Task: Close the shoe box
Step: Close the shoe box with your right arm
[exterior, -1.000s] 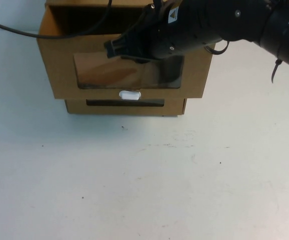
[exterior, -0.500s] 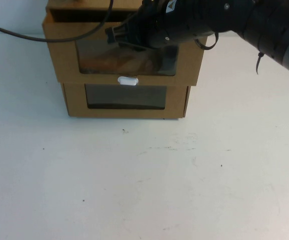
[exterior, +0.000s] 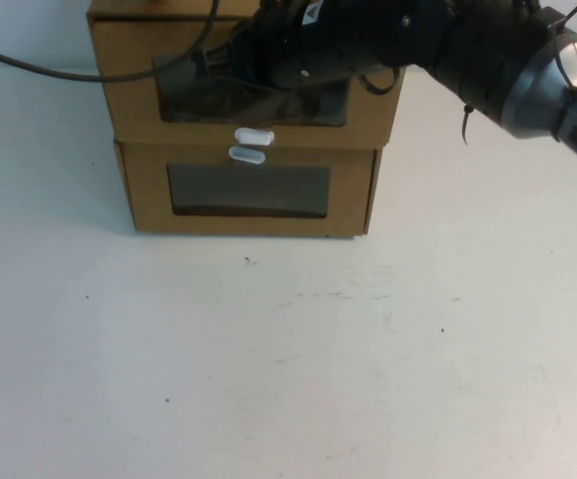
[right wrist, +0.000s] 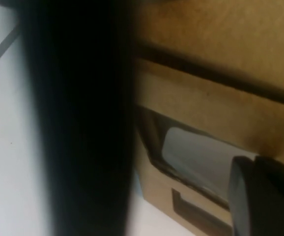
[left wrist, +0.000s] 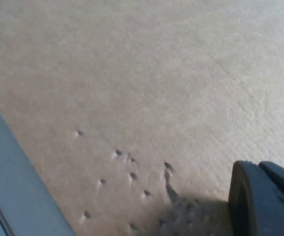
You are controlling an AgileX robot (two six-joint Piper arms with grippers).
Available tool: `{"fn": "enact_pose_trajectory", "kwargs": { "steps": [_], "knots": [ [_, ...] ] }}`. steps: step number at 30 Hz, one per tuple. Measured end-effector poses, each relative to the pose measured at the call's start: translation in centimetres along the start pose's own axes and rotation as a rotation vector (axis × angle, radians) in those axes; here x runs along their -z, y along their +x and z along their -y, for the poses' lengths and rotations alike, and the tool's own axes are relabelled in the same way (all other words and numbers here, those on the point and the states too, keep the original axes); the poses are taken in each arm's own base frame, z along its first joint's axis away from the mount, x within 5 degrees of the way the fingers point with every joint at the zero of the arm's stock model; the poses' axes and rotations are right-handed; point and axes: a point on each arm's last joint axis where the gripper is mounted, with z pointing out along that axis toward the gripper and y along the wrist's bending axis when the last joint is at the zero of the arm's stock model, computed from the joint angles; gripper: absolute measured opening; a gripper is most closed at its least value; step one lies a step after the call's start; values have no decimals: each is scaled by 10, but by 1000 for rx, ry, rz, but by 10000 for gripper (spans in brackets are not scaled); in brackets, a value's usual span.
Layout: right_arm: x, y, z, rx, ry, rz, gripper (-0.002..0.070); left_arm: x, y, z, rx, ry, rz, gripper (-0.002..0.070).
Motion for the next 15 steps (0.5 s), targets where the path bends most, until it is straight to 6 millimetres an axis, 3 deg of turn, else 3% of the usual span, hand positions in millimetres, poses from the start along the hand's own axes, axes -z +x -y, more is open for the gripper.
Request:
{"fn": "enact_pose_trajectory", "kwargs": {
  "steps": [15],
  "knots": [
    [0, -2, 23, -136, -67, -8, -13, 0, 0, 0, 2, 4, 0, -5]
  ]
}}
